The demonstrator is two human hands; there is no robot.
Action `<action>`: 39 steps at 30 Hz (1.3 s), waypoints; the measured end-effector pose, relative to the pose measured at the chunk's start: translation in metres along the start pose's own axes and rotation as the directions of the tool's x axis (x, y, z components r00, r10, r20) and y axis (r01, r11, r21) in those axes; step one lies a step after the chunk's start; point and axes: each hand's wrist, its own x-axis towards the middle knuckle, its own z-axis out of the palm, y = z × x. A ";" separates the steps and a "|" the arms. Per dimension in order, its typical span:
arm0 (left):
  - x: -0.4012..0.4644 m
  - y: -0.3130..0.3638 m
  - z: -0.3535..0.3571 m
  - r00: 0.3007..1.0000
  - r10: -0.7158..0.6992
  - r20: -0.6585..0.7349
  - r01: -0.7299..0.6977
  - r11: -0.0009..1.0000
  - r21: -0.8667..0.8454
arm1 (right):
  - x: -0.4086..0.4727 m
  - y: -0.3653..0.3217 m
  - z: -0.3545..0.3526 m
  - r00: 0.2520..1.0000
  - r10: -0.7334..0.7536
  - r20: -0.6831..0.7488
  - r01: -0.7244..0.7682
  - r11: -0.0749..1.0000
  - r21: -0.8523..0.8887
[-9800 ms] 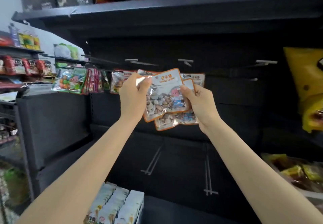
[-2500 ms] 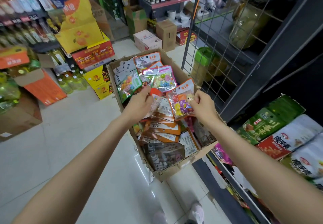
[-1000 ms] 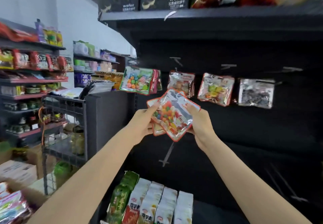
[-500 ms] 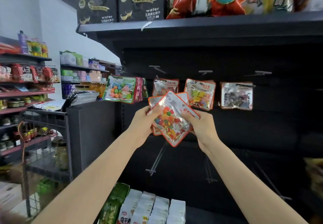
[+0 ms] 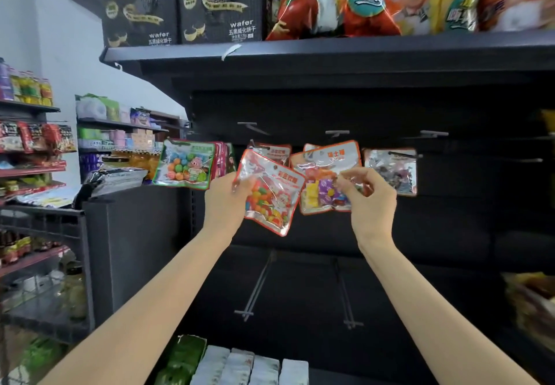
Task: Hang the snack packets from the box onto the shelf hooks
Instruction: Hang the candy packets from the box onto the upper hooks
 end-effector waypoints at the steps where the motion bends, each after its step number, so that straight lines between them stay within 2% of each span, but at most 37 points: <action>1: 0.002 0.000 0.003 1.000 0.011 -0.029 -0.011 1.000 -0.001 | 0.002 0.000 0.000 1.000 -0.028 -0.013 0.027 0.999 -0.025; 6: 0.007 0.001 0.015 0.989 0.093 -0.116 -0.083 0.993 0.089 | 0.007 0.008 0.002 0.992 -0.076 -0.097 0.062 0.988 -0.139; 13: 0.012 -0.002 0.022 0.982 0.090 -0.168 -0.077 0.994 0.079 | 0.011 0.015 0.003 0.996 -0.082 -0.023 0.075 0.971 -0.228; 25: 0.014 -0.002 0.021 0.980 0.099 -0.175 -0.079 0.990 0.119 | 0.009 0.019 0.011 0.998 -0.053 -0.039 0.039 0.959 -0.281; 32: 0.014 -0.001 0.018 0.978 0.093 -0.186 -0.068 0.988 0.139 | 0.005 0.021 0.013 0.981 -0.183 -0.064 0.157 0.944 -0.291; 39: 0.015 -0.001 0.021 0.977 0.104 -0.188 -0.080 0.988 0.132 | 0.013 0.022 0.017 0.992 -0.106 -0.070 0.079 0.947 -0.310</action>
